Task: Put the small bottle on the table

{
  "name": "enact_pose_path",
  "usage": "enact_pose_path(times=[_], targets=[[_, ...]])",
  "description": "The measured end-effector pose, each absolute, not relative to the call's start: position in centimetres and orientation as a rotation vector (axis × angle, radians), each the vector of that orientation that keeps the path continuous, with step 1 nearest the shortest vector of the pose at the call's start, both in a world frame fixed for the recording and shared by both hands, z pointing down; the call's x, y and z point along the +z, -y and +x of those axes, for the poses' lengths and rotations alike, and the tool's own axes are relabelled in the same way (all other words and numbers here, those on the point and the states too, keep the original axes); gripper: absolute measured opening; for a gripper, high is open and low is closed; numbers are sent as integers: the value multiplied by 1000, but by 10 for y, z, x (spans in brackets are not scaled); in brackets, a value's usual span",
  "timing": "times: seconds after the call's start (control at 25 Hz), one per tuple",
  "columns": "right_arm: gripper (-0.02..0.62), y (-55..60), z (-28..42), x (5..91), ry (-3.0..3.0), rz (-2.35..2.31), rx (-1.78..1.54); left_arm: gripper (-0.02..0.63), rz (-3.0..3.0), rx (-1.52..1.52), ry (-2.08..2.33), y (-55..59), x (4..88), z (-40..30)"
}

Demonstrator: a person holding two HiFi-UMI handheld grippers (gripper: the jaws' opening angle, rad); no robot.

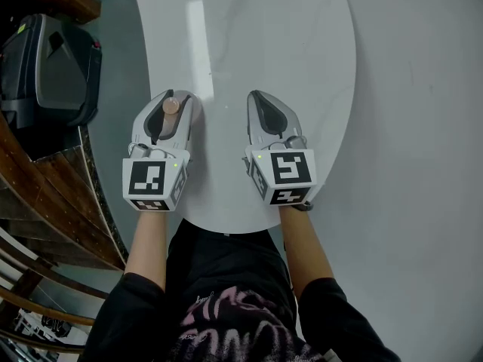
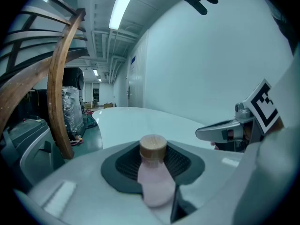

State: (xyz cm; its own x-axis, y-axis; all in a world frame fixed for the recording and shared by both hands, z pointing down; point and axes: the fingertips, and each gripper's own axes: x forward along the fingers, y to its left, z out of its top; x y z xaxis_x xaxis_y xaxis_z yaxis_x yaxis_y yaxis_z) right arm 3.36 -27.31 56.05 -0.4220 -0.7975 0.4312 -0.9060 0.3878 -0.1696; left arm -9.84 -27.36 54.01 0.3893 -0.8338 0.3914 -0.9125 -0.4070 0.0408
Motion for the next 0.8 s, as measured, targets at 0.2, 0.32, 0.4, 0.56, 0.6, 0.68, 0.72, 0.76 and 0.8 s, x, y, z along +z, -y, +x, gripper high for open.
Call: enact_pose_path(times=[0.2,0.32,0.4,0.56,0.6,0.68,0.72,0.76,0.8], targets=[[21,277,34,561,2371,1501,550,132,2419,453,1541,275,539,-96],[21,279,31,561,2370,1500,547,132,2423,454,1547,275,538,-98],[21,280,30,561,2367,1500,547,132,2430,467,1551,275,538,-99],[21,278,31,562,2366,1503,549,132,2436,475,1554,273,540,-98],[21,277,31,562,2366,1503,548,132,2435,475,1555,273,539,-98],[21,277,30,560,2365,1502,545,132,2433,473,1556,273,538,-98],[21,277,29,559,2365,1502,544,132,2433,474,1555,273,538,-99],[21,277,28,558,2366,1503,544,132,2433,475,1554,274,538,-100],[21,278,28,557,2366,1503,544,132,2433,476,1554,274,538,-100]])
